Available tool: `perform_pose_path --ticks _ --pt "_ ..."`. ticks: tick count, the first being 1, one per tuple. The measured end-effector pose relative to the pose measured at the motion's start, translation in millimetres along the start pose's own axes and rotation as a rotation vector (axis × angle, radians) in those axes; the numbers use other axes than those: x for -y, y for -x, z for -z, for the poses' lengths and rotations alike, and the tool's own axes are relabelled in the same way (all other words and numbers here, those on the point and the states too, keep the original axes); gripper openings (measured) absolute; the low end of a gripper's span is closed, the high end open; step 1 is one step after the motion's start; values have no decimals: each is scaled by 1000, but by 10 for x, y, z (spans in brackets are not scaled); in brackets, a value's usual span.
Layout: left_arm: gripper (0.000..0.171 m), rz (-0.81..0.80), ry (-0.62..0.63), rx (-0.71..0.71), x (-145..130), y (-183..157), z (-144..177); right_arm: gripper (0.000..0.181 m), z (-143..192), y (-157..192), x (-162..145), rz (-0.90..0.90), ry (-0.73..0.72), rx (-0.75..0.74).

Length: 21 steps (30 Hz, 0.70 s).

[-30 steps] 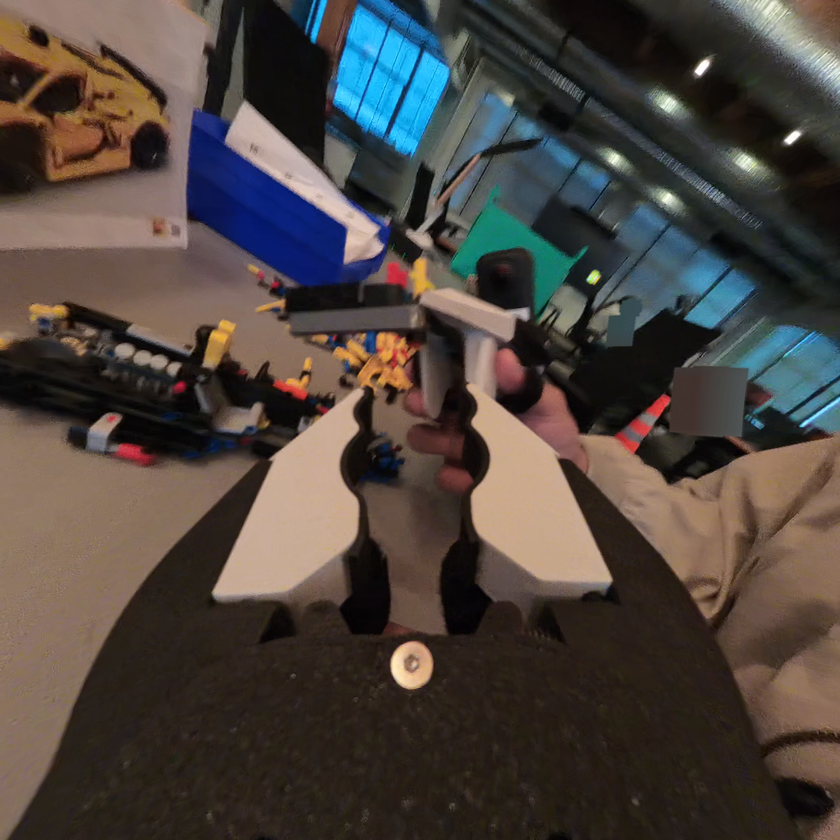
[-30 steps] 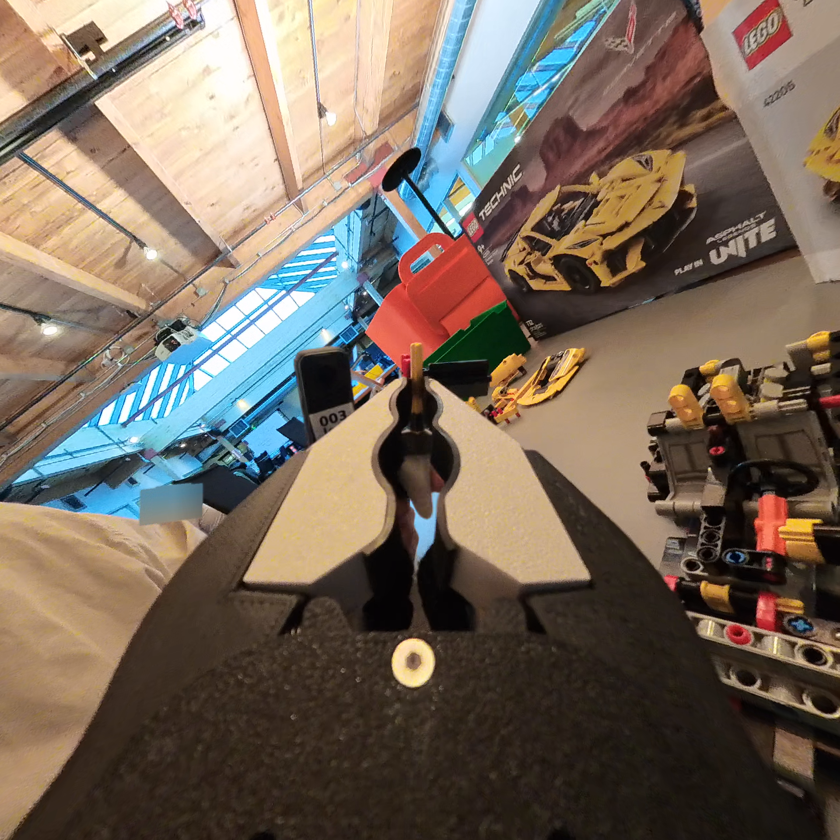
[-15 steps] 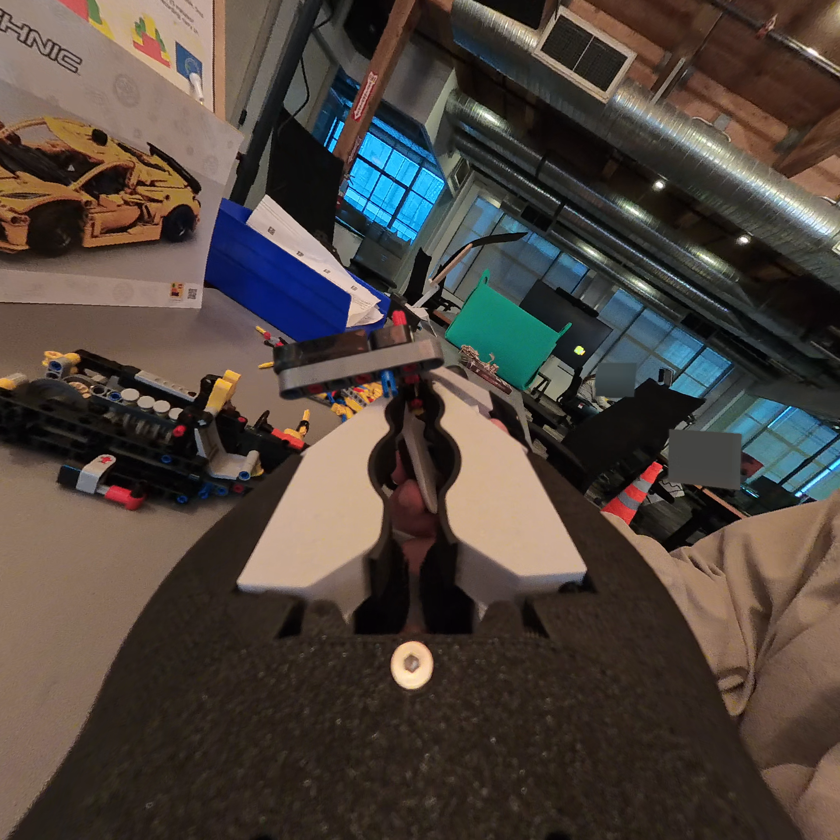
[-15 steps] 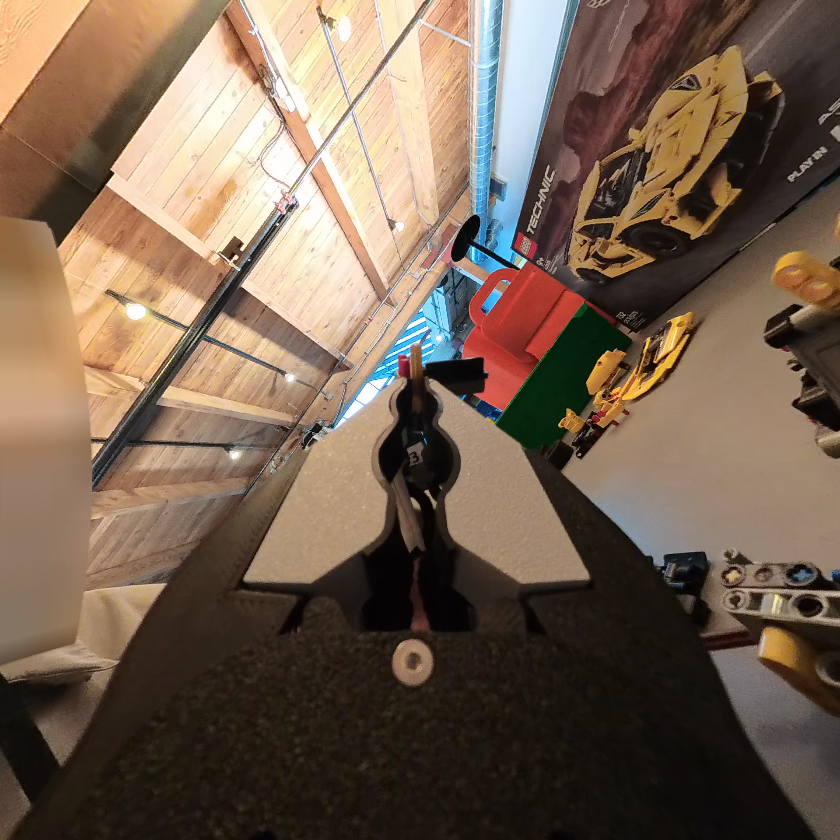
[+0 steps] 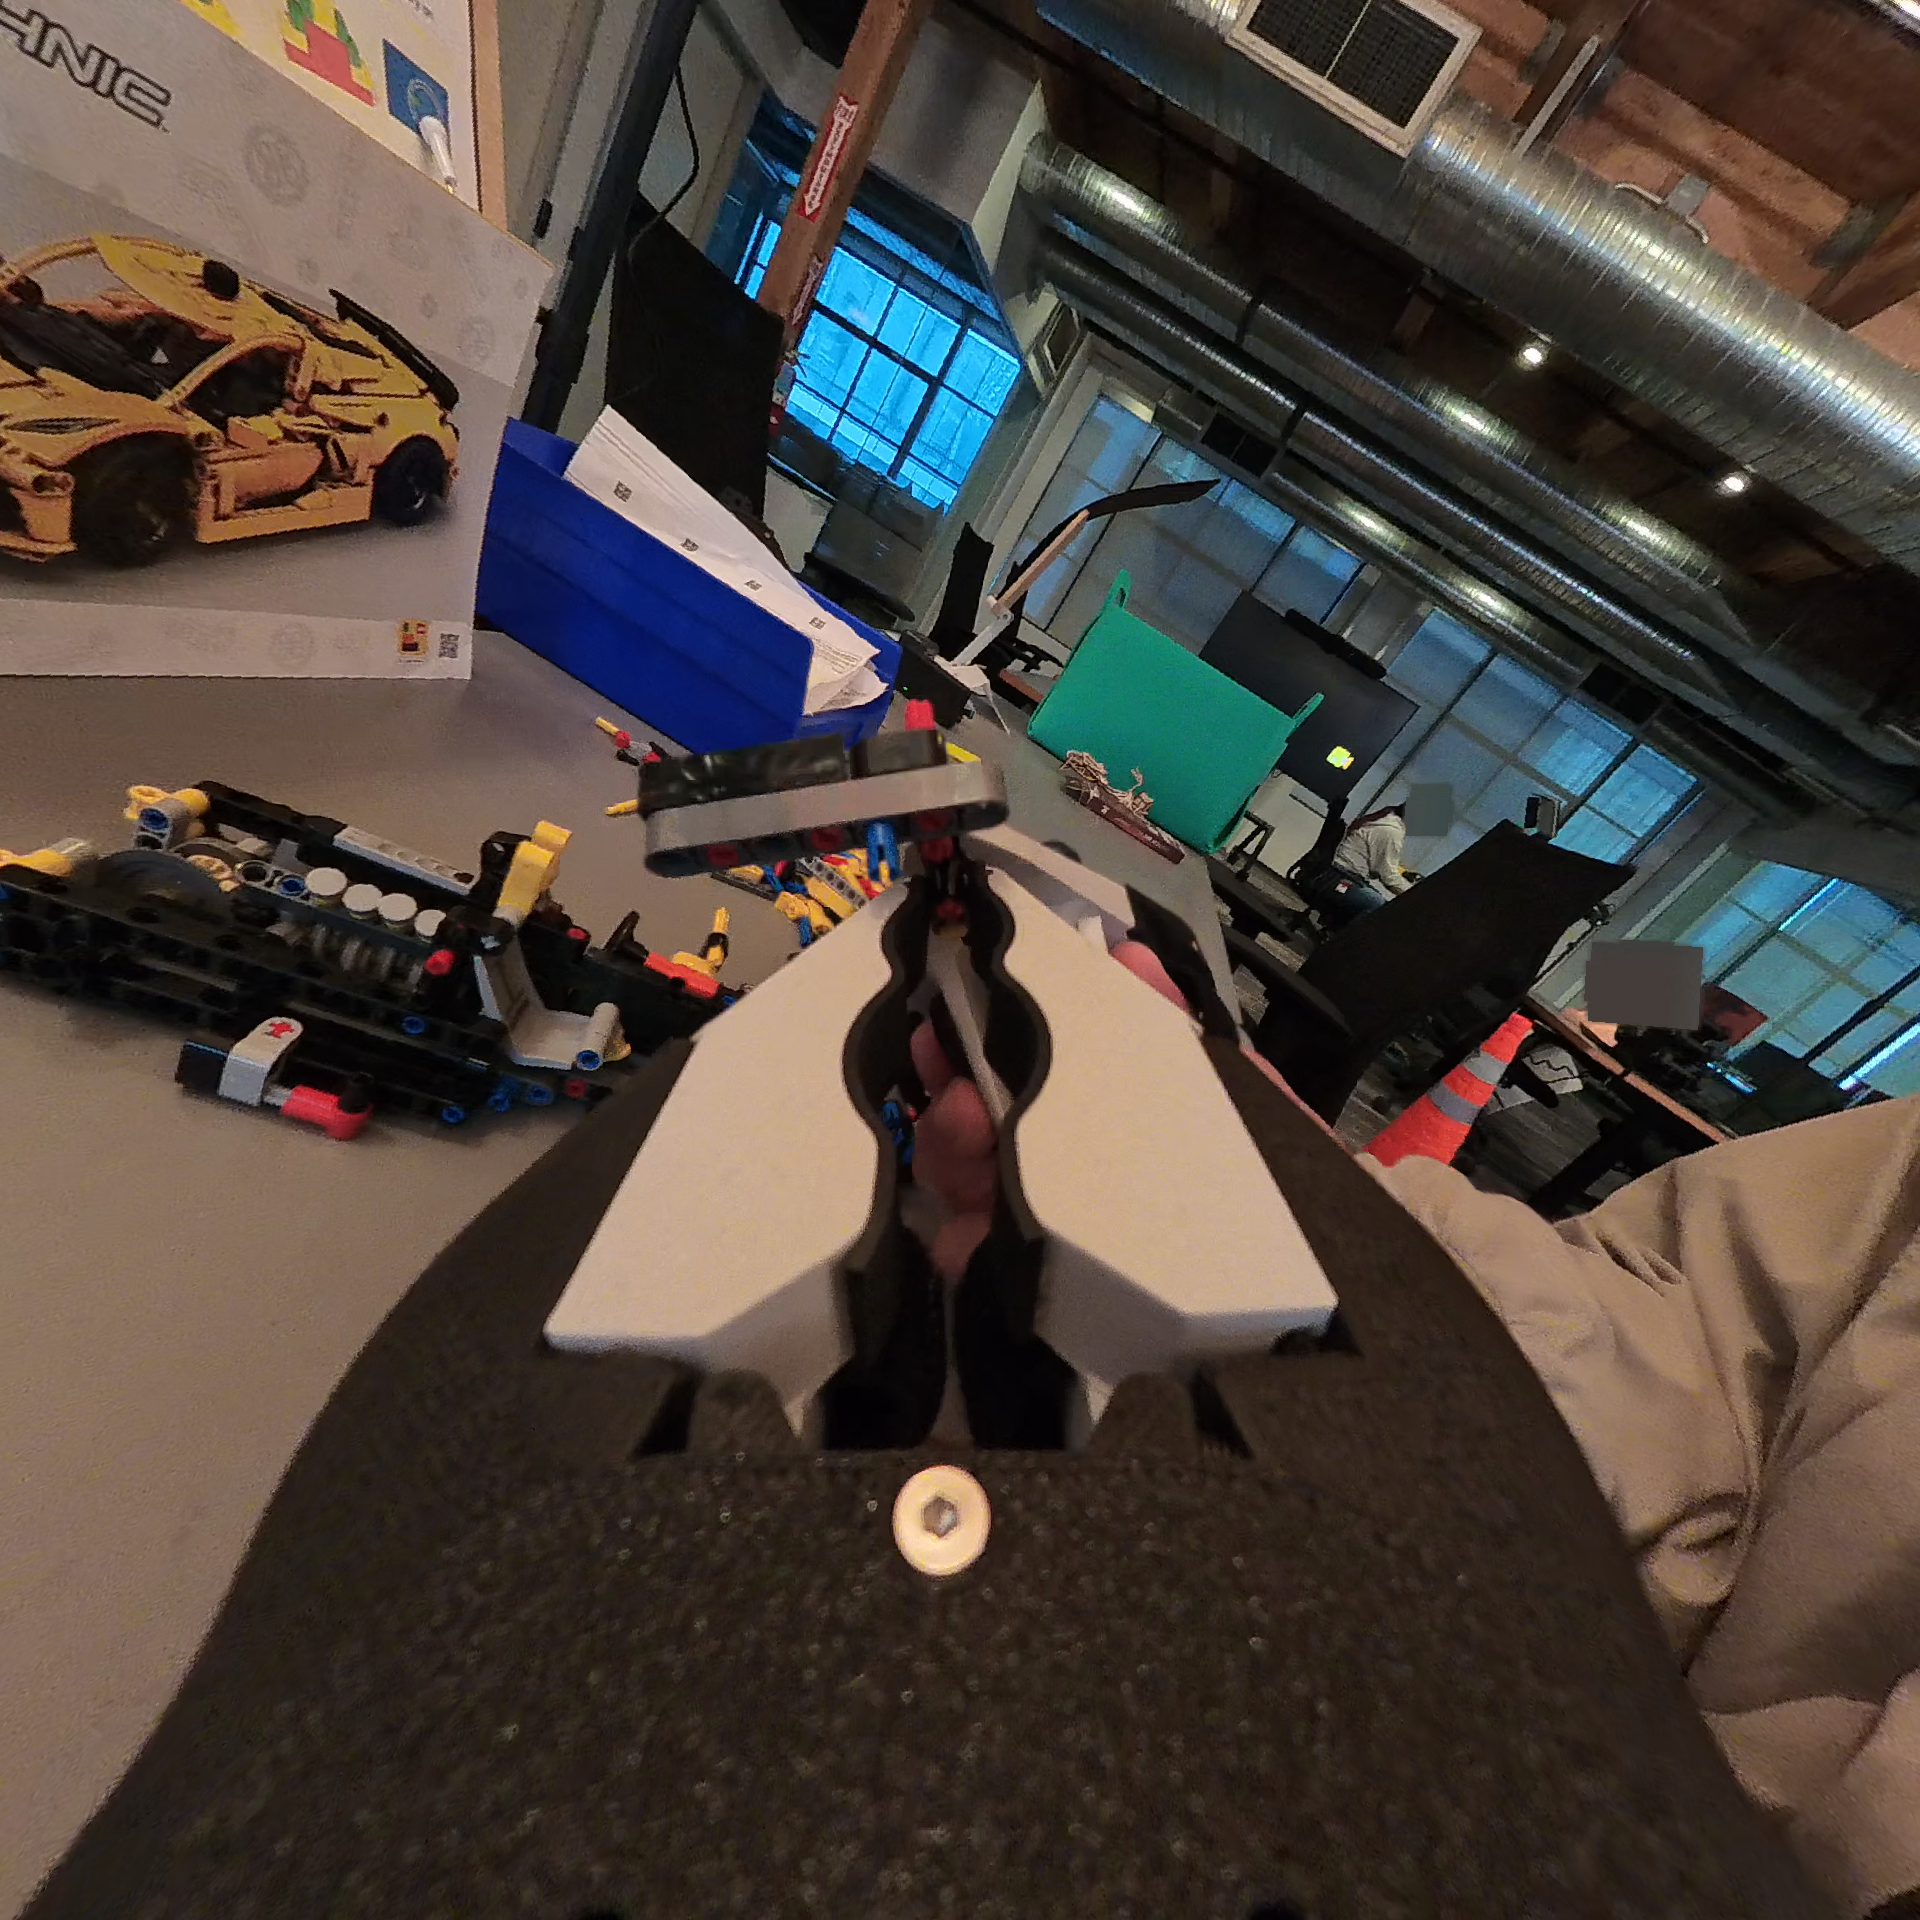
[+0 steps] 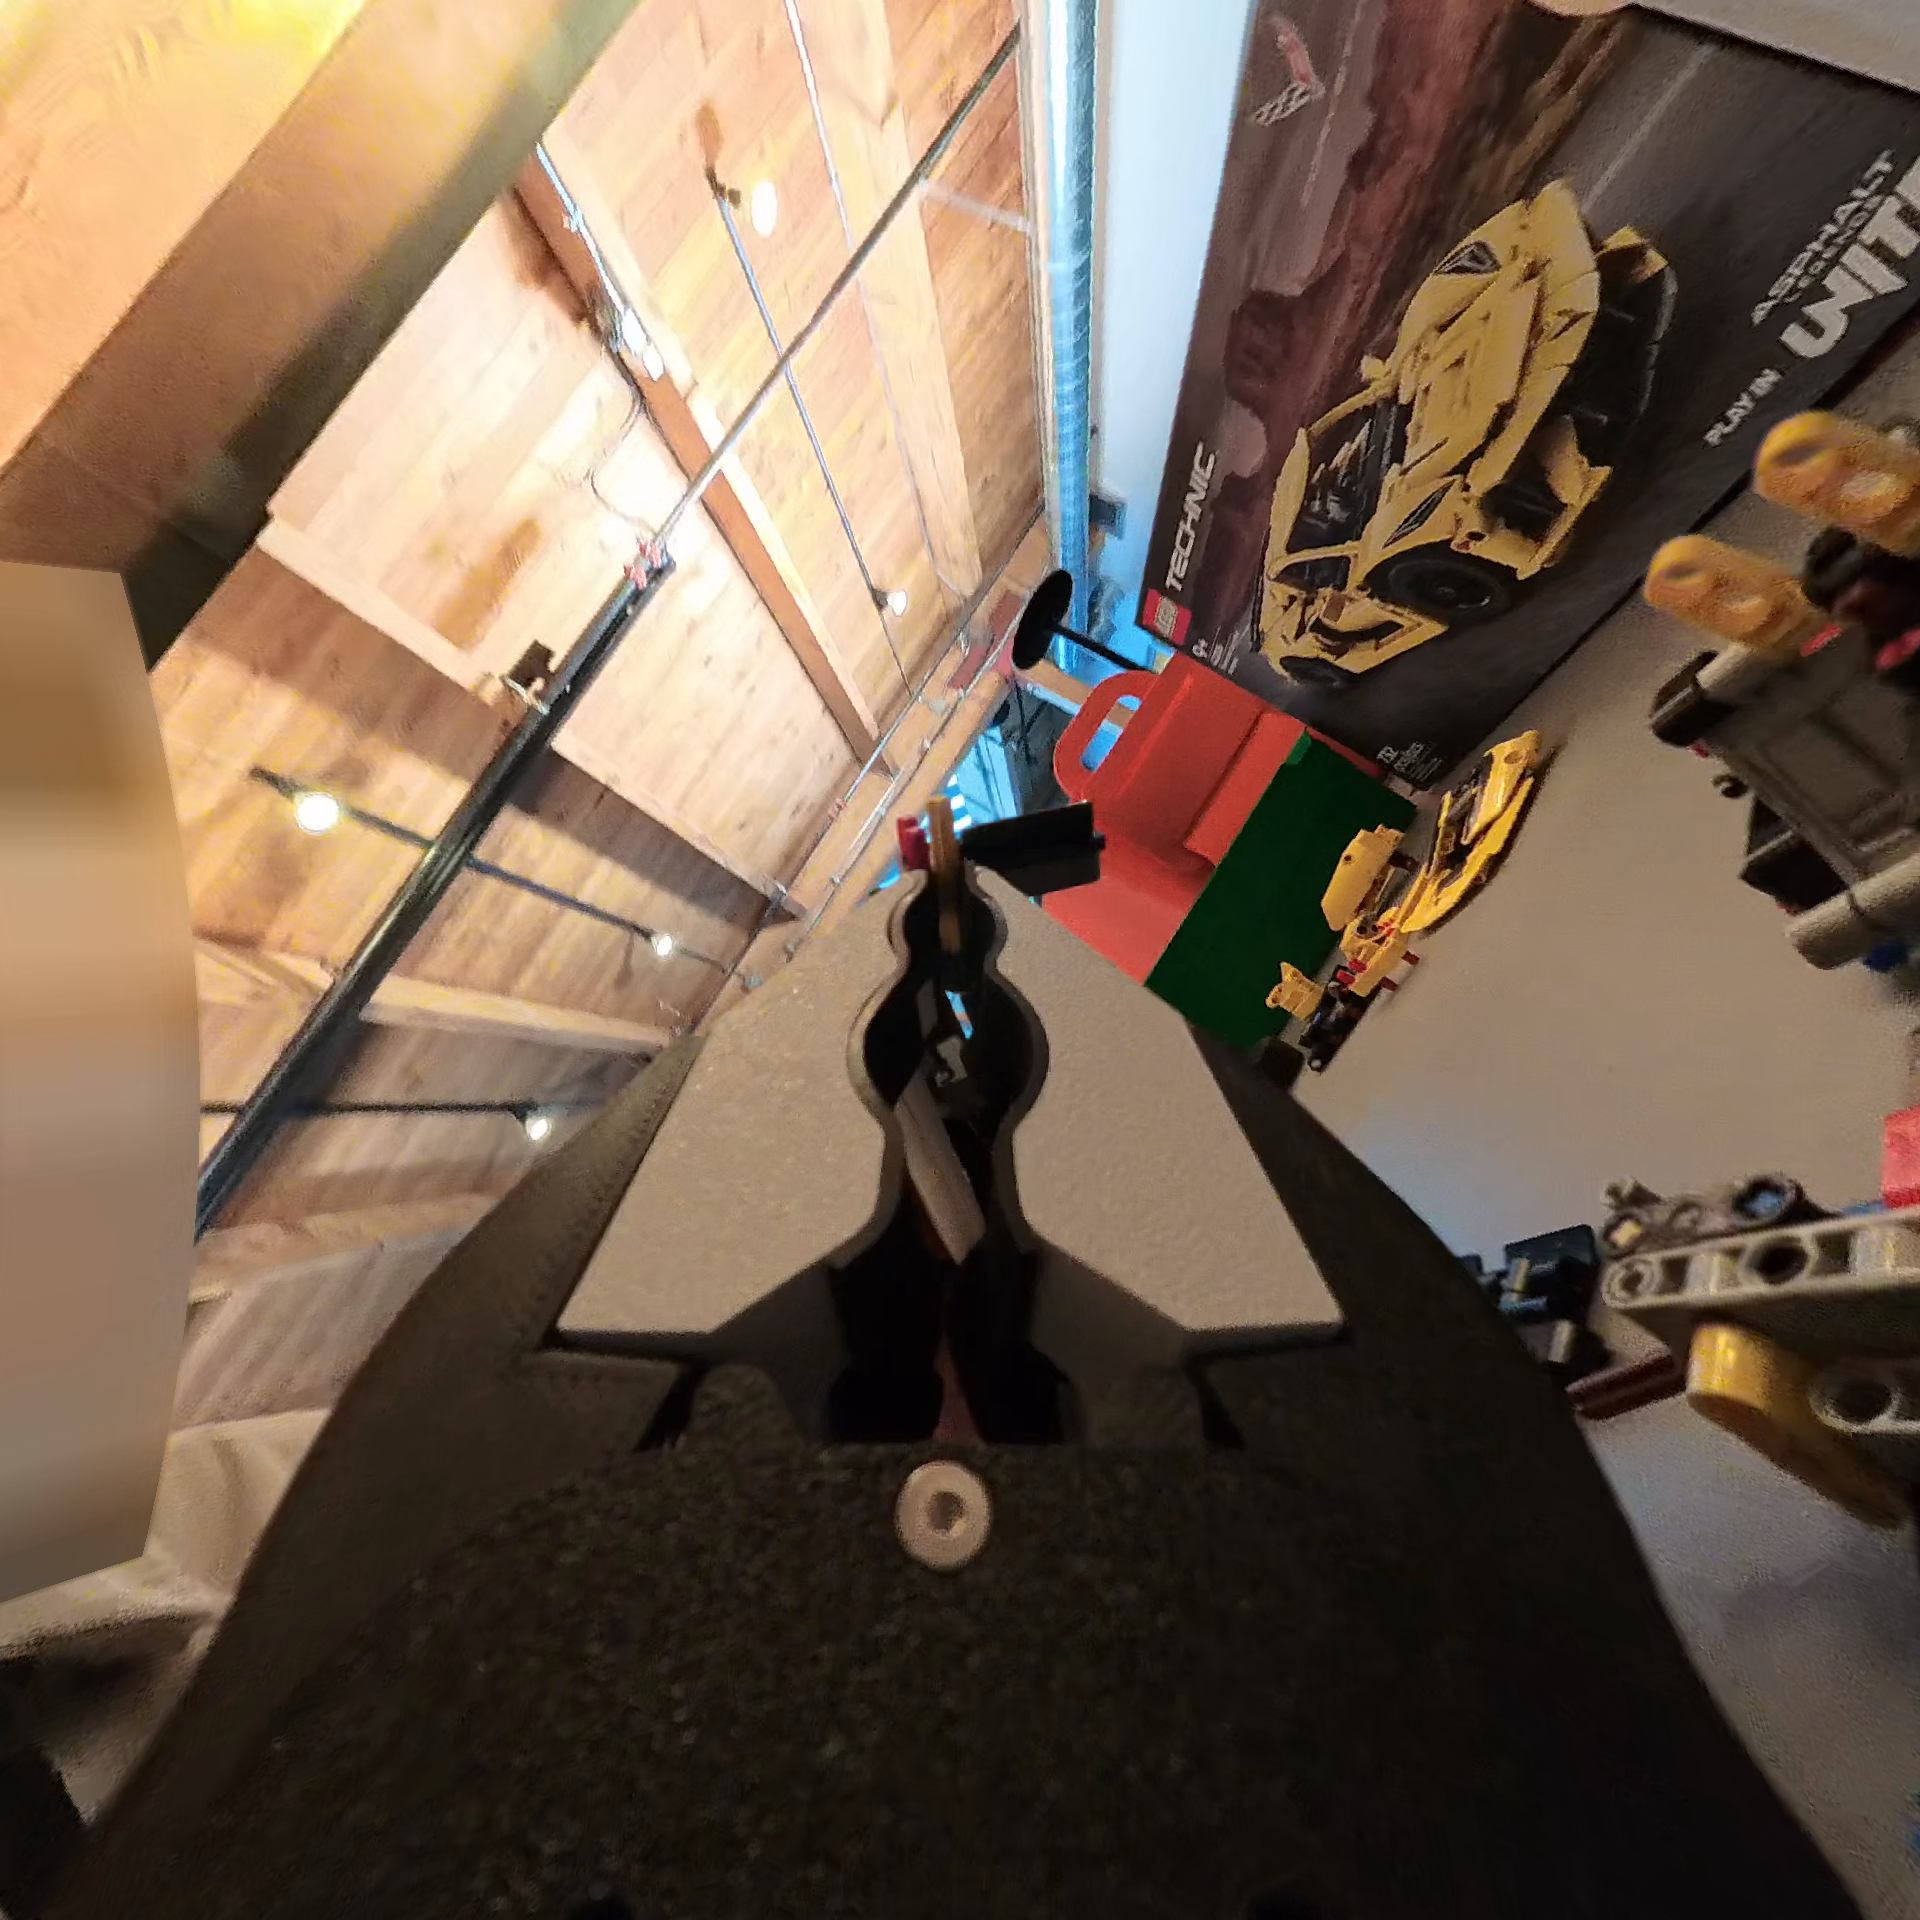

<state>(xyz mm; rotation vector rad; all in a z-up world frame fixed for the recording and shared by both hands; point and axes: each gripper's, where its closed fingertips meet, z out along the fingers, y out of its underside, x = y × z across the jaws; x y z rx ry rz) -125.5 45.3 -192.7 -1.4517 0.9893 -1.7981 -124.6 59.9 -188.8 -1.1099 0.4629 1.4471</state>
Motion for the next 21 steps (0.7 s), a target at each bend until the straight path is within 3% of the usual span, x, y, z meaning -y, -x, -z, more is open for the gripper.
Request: perform_pose_path --ticks 4,21 --pt "7 -18 -42 -28 93 -81 16 0 -63 123 21 84 -2 15" --pt "7 -29 -72 -11 155 -83 28 0 -133 146 119 82 -34 21"
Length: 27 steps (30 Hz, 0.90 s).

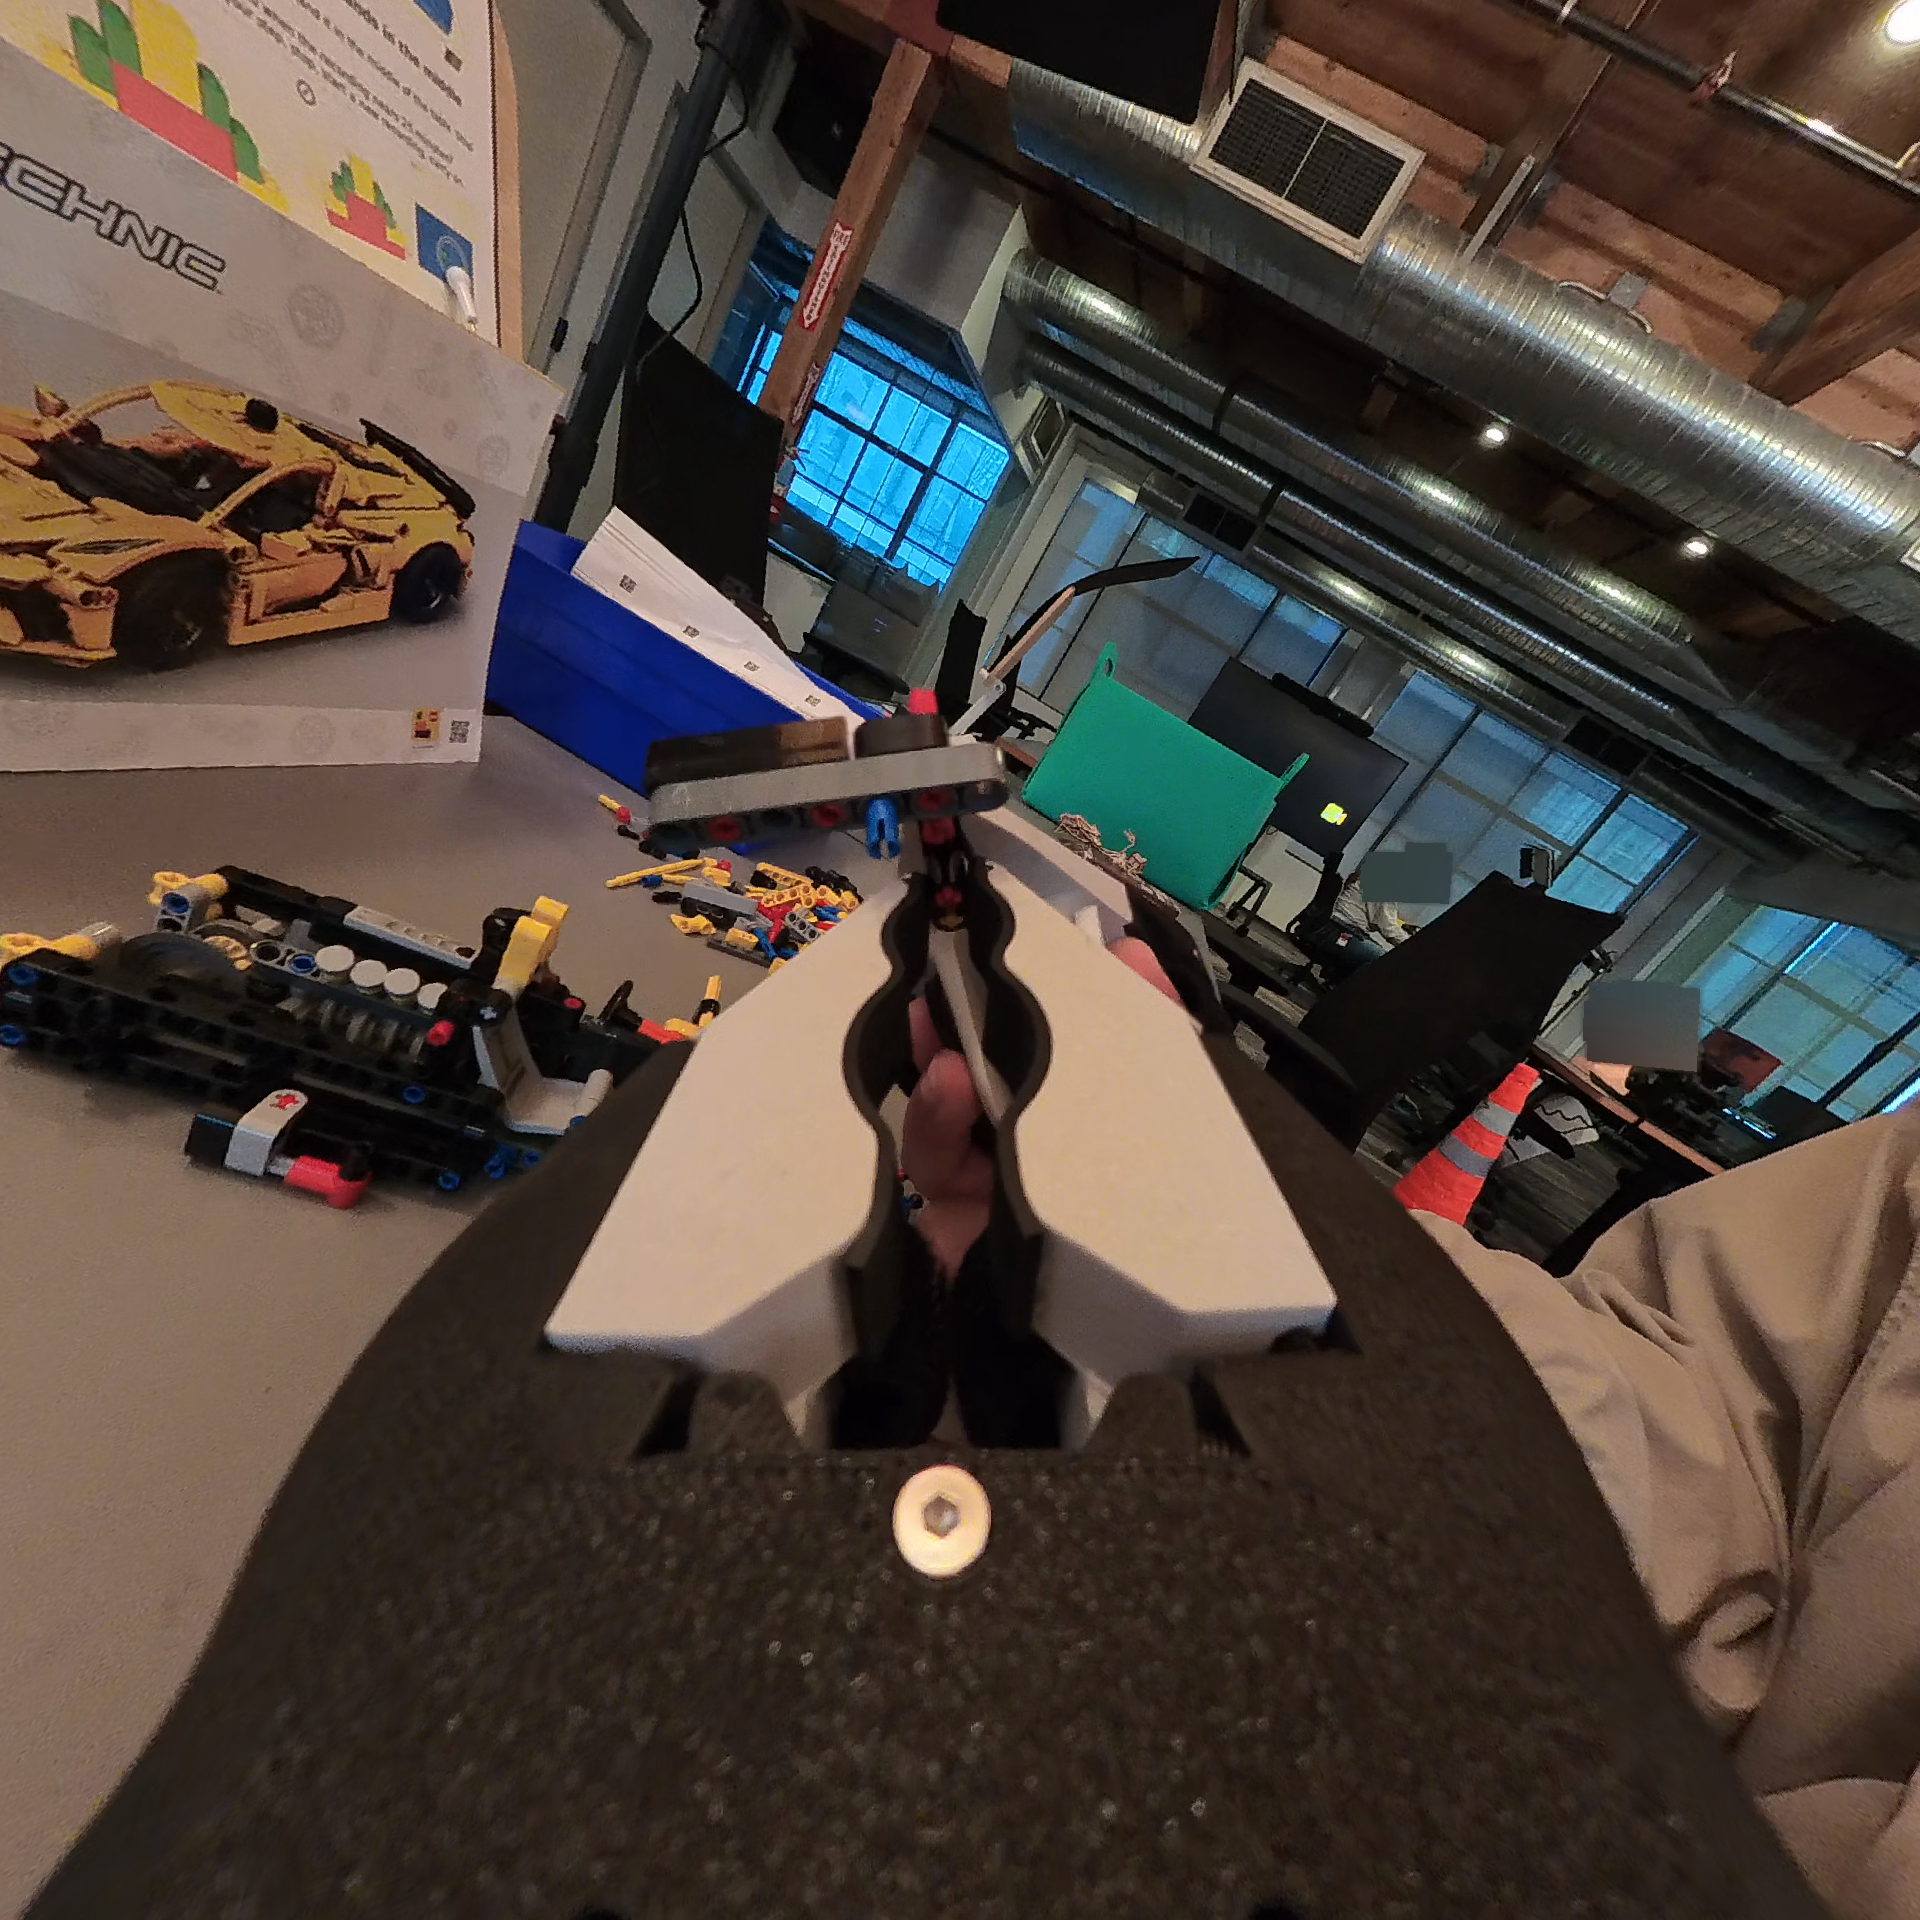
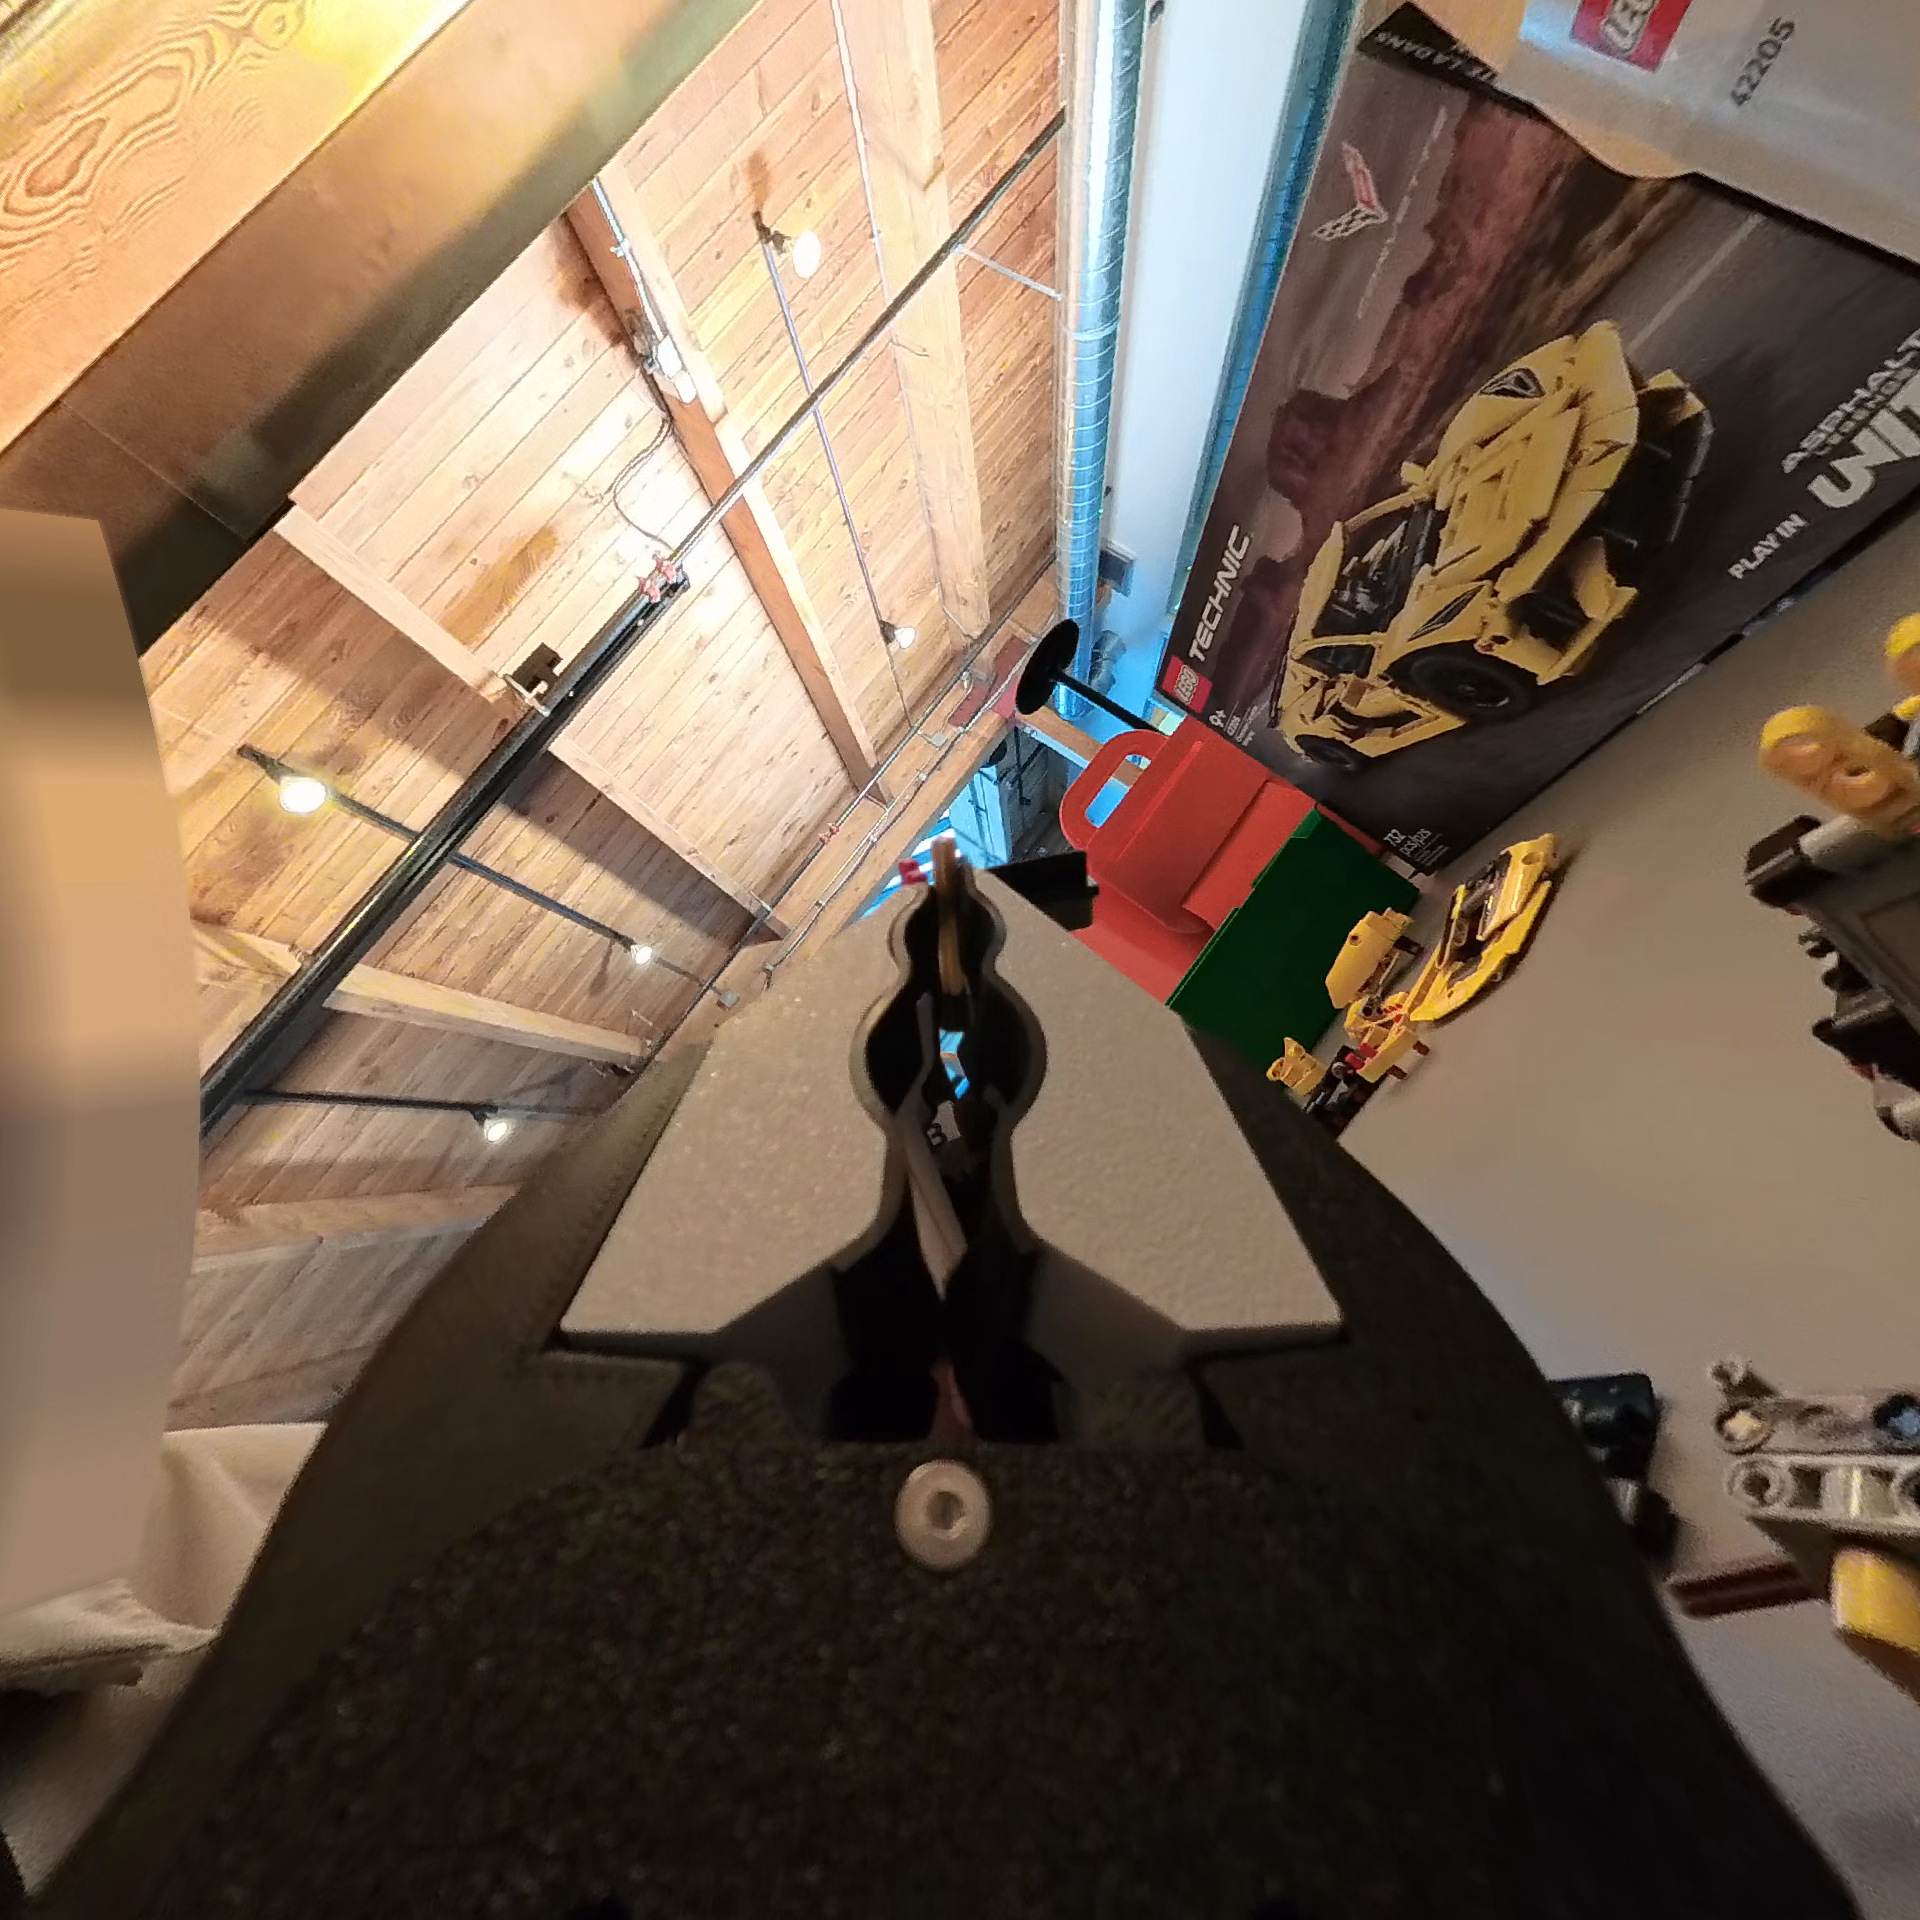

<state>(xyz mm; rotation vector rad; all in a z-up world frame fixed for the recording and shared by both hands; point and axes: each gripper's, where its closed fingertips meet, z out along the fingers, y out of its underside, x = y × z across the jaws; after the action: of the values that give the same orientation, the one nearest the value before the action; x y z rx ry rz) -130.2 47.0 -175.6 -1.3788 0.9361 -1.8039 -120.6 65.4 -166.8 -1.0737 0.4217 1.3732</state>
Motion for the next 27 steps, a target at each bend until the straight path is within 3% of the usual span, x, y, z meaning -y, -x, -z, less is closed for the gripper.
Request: perform_pose_path --ticks 1,2,3,4,5,7,8,10,11,12,14,19,22,25,27 --pt "7 -2 -5 -23 1 -38 31 2 27 31 120 18 -60 10" --pt "7 6 -16 -41 -2 -68 102 0 366 59 857 -22 -438 28" --pt "6 16 -32 -29 17 -48 176 2 598 168 1316 -16 -464 81" --pt "6 19 -50 -27 65 -30 221 1 702 312 1539 207 -385 8" --pt "6 19 -64 -32 118 -14 234 0 686 441 1564 369 -256 -54" --pt "7 26 -41 -51 97 10 174 1 679 685 1550 380 -47 -52" --pt "7 43 10 -73 6 5 108 2 776 616 1627 450 6 -177" --pt "7 53 100 -77 -190 13 10 2 1224 28 1799 713 225 -646" --pt "7 70 147 -101 -284 -17 -19 3 1557 -305 1822 746 386 -874" --pt "7 85 178 -101 -350 -10 -39 3 1876 -554 1795 722 536 -1043" --pt "7 93 204 -88 -406 32 -61 3 2226 -824 1841 727 611 -1207" --pt "7 115 245 -100 -475 26 -65 30 2209 -907 1884 849 636 -1208" --pt "7 139 233 -137 -431 -26 -45 42 1785 -636 1841 995 545 -1031" --pt "7 138 236 -158 -420 -65 -24 39 1024 -217 1043 1012 611 -542" --pt "7 129 244 -188 -418 -126 -5 36 708 42 258 783 734 -224"
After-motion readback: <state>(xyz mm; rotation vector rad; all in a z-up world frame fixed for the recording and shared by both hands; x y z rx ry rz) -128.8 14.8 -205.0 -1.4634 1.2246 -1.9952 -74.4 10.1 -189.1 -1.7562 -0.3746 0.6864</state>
